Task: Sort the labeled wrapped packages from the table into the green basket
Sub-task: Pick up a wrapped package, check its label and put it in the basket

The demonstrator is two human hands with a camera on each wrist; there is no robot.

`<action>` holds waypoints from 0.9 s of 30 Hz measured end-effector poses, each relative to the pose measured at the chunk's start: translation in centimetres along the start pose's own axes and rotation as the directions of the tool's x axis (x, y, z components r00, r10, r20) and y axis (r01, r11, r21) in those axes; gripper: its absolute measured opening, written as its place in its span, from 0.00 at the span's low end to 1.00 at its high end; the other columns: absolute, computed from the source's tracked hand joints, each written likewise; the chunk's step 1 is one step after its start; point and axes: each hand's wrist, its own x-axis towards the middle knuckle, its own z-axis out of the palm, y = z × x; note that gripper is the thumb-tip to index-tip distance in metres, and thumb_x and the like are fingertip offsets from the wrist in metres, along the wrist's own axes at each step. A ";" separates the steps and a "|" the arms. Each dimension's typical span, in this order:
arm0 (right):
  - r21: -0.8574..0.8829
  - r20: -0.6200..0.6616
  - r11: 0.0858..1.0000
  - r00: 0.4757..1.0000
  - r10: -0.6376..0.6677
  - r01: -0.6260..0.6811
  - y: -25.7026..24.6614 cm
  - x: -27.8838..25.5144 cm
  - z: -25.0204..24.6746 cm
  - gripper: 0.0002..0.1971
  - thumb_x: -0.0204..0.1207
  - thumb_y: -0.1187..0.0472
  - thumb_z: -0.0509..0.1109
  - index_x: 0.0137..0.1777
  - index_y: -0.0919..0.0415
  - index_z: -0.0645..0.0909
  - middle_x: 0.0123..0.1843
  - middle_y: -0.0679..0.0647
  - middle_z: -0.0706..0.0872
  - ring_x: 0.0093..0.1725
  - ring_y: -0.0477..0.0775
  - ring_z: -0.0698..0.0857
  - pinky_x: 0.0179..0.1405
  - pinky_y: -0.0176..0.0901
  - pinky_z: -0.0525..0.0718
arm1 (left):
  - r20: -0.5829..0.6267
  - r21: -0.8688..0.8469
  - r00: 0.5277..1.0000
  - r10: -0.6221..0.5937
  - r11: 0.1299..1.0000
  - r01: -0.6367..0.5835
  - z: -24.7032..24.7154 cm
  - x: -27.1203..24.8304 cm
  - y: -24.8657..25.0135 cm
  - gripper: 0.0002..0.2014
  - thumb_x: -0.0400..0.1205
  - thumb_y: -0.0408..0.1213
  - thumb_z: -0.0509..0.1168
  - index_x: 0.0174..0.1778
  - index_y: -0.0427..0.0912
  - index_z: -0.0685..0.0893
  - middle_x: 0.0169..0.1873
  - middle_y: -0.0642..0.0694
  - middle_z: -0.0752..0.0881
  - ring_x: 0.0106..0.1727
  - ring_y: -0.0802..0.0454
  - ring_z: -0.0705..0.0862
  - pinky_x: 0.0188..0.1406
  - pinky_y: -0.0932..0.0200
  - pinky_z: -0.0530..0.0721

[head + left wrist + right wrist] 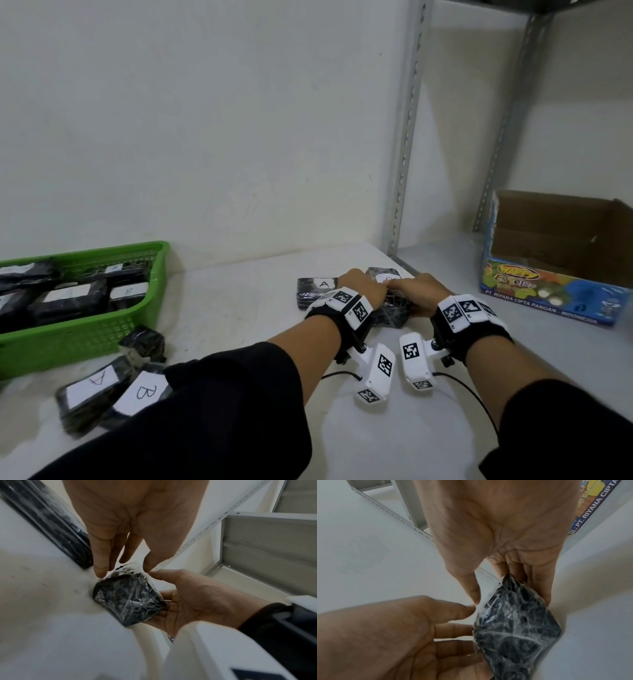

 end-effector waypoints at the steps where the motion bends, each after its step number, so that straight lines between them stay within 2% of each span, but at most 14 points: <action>1: -0.012 -0.003 1.000 1.000 -0.002 0.002 -0.1 -0.3 0.0 0.20 0.79 0.58 0.80 0.64 0.66 0.79 0.64 0.67 0.89 0.63 0.69 0.90 0.69 0.66 0.87 | 0.010 -0.010 1.000 -0.010 1.000 0.010 -0.2 0.0 -0.1 0.13 0.83 0.41 0.67 0.54 0.33 0.87 0.51 0.37 0.90 0.53 0.40 0.91 0.47 0.55 0.87; 2: -0.036 -0.012 0.999 1.000 -0.007 0.007 -0.1 -0.6 -0.1 0.21 0.80 0.57 0.79 0.66 0.66 0.79 0.64 0.66 0.89 0.64 0.68 0.89 0.70 0.65 0.87 | 0.016 -0.020 1.000 -0.016 1.000 0.017 -0.5 0.0 -0.1 0.09 0.82 0.39 0.67 0.46 0.36 0.86 0.43 0.40 0.89 0.45 0.43 0.90 0.41 0.57 0.86; 3: -0.070 -0.025 0.998 1.000 -0.012 0.010 -0.3 -1.0 -0.2 0.23 0.80 0.54 0.79 0.67 0.66 0.79 0.64 0.65 0.89 0.64 0.67 0.89 0.70 0.64 0.86 | 0.007 -0.033 1.000 -0.022 0.999 0.022 -0.8 -0.1 -0.2 0.09 0.82 0.38 0.67 0.36 0.39 0.81 0.35 0.44 0.85 0.37 0.46 0.86 0.34 0.59 0.83; 4: -0.111 -0.045 0.994 0.999 -0.029 0.024 -0.4 -1.4 -0.4 0.24 0.79 0.52 0.79 0.68 0.65 0.80 0.64 0.62 0.89 0.63 0.66 0.88 0.69 0.61 0.87 | 0.000 -0.042 1.000 -0.019 0.999 0.019 -1.2 -0.3 -0.2 0.14 0.82 0.37 0.67 0.31 0.41 0.76 0.30 0.45 0.80 0.33 0.47 0.82 0.32 0.58 0.82; 6: -0.205 -0.080 0.977 0.994 -0.078 0.060 -1.1 -2.5 -0.8 0.24 0.78 0.49 0.78 0.66 0.66 0.82 0.61 0.60 0.88 0.60 0.62 0.87 0.62 0.53 0.86 | 0.005 -0.064 1.000 0.011 0.998 -0.010 -2.4 -0.6 -0.3 0.18 0.84 0.37 0.66 0.28 0.41 0.72 0.28 0.45 0.78 0.34 0.44 0.81 0.37 0.54 0.85; 8: -0.288 -0.098 0.951 0.984 -0.147 0.113 -1.9 -3.5 -0.9 0.19 0.81 0.51 0.76 0.63 0.66 0.83 0.59 0.60 0.87 0.58 0.61 0.85 0.55 0.48 0.80 | 0.000 -0.073 1.000 0.029 0.997 -0.029 -4.0 -1.1 -0.5 0.18 0.82 0.38 0.67 0.27 0.41 0.71 0.26 0.45 0.77 0.28 0.47 0.79 0.26 0.60 0.80; 9: -0.314 -0.109 0.940 0.978 -0.176 0.134 -2.3 -4.0 -0.9 0.19 0.82 0.52 0.76 0.64 0.65 0.82 0.59 0.59 0.86 0.60 0.62 0.84 0.55 0.47 0.78 | -0.003 -0.081 0.999 0.046 0.996 -0.046 -4.9 -1.4 -0.7 0.17 0.81 0.38 0.67 0.27 0.40 0.72 0.25 0.45 0.78 0.26 0.47 0.78 0.22 0.64 0.76; 10: -0.327 -0.114 0.932 0.972 -0.205 0.159 -2.7 -4.6 -0.7 0.22 0.82 0.52 0.75 0.69 0.65 0.81 0.60 0.58 0.83 0.65 0.63 0.83 0.58 0.48 0.76 | 0.000 -0.091 0.999 0.054 0.994 -0.054 -5.9 -1.6 -0.9 0.14 0.79 0.38 0.68 0.29 0.39 0.75 0.26 0.43 0.80 0.26 0.46 0.80 0.22 0.66 0.75; 13: -0.313 -0.101 0.921 0.957 -0.273 0.230 -4.1 -6.1 0.5 0.36 0.80 0.47 0.77 0.83 0.62 0.71 0.78 0.60 0.79 0.77 0.64 0.79 0.70 0.51 0.78 | -0.002 -0.119 0.994 0.107 0.987 -0.106 -9.6 -3.4 -2.0 0.07 0.78 0.40 0.68 0.38 0.41 0.82 0.34 0.41 0.83 0.36 0.45 0.85 0.38 0.52 0.86; 15: -0.305 -0.059 0.904 0.941 -0.333 0.300 -5.2 -7.5 2.0 0.41 0.79 0.43 0.77 0.87 0.56 0.67 0.86 0.59 0.74 0.82 0.62 0.76 0.78 0.57 0.77 | -0.029 -0.100 0.990 0.136 0.985 -0.138 -12.3 -4.8 -3.5 0.08 0.80 0.43 0.70 0.41 0.42 0.87 0.37 0.41 0.87 0.40 0.45 0.88 0.52 0.47 0.90; 17: -0.291 -0.003 0.881 0.920 -0.392 0.374 -6.3 -9.2 4.0 0.42 0.79 0.42 0.77 0.89 0.52 0.65 0.87 0.58 0.72 0.83 0.60 0.75 0.81 0.58 0.75 | -0.064 -0.044 0.985 0.163 0.985 -0.166 -15.0 -6.5 -5.7 0.13 0.83 0.45 0.70 0.52 0.40 0.92 0.49 0.41 0.93 0.53 0.44 0.90 0.59 0.53 0.86; 19: -0.286 0.061 0.849 0.893 -0.446 0.443 -7.4 -11.1 6.5 0.43 0.77 0.40 0.78 0.89 0.49 0.64 0.88 0.55 0.71 0.83 0.58 0.76 0.82 0.56 0.74 | -0.095 0.025 0.980 0.175 0.985 -0.173 -17.8 -8.6 -8.2 0.19 0.83 0.47 0.71 0.67 0.42 0.90 0.65 0.46 0.90 0.68 0.48 0.86 0.65 0.61 0.79; 22: -0.276 0.189 0.802 0.847 -0.496 0.531 -8.7 -13.9 10.8 0.45 0.76 0.39 0.79 0.90 0.46 0.62 0.89 0.52 0.69 0.83 0.57 0.76 0.81 0.53 0.74 | -0.113 0.089 0.979 0.166 0.984 -0.157 -21.7 -11.4 -12.5 0.22 0.83 0.49 0.72 0.72 0.46 0.87 0.68 0.50 0.88 0.69 0.53 0.85 0.67 0.63 0.78; 27: -0.272 0.416 0.699 0.736 -0.534 0.661 -9.7 -18.3 18.2 0.47 0.76 0.38 0.79 0.91 0.45 0.59 0.91 0.48 0.66 0.88 0.53 0.68 0.82 0.50 0.68 | -0.075 0.198 0.987 0.140 0.973 -0.123 -27.3 -15.2 -19.2 0.25 0.82 0.51 0.73 0.76 0.48 0.83 0.73 0.52 0.85 0.74 0.57 0.82 0.73 0.61 0.78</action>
